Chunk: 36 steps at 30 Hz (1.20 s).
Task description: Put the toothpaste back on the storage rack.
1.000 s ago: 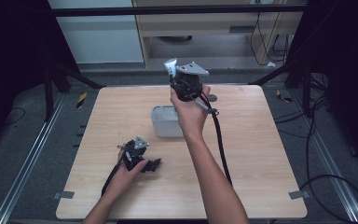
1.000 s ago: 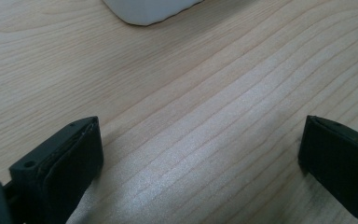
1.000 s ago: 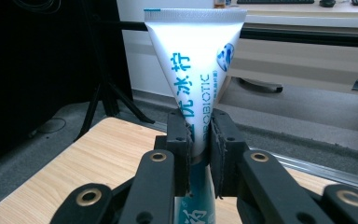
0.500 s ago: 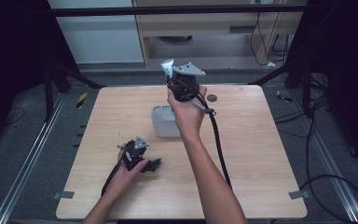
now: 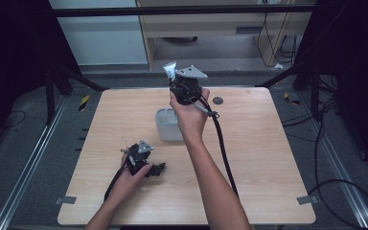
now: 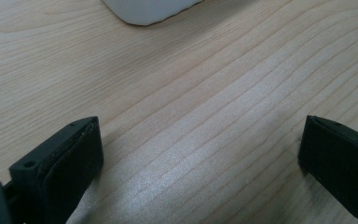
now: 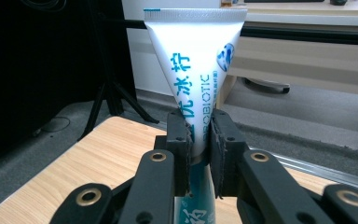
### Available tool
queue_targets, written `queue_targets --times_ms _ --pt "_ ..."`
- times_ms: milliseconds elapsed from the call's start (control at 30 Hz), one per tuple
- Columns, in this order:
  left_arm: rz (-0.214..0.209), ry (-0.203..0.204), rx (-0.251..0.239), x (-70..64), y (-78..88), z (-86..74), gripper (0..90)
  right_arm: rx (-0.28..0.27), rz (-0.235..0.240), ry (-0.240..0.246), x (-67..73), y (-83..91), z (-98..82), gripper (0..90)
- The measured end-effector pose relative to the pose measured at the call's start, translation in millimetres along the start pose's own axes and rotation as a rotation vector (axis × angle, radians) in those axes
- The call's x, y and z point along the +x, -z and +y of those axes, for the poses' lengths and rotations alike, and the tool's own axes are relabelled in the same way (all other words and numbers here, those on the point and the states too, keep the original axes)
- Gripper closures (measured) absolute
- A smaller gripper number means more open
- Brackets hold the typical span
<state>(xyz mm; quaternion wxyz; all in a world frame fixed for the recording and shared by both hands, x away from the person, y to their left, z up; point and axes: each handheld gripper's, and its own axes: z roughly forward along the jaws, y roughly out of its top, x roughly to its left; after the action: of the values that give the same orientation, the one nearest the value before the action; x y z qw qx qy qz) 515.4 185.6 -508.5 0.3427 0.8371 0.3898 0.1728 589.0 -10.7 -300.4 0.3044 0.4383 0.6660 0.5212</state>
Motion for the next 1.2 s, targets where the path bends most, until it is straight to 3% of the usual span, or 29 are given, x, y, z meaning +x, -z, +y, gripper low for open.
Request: queue_targets --times_ms 433,600,1200 --pt "-0.001 0.002 -0.004 -0.2 -0.1 -0.2 0.0 0.024 -0.010 -0.008 1.4 -20.6 -15.9 79.6" --pt "-0.002 0.004 -0.004 -0.3 -0.1 -0.2 0.0 0.032 -0.014 0.009 2.4 -24.5 -20.2 79.6" --pt "-0.006 -0.002 -0.001 0.3 0.1 -0.2 0.0 0.058 -0.022 -0.003 2.9 -34.0 -45.4 79.5"
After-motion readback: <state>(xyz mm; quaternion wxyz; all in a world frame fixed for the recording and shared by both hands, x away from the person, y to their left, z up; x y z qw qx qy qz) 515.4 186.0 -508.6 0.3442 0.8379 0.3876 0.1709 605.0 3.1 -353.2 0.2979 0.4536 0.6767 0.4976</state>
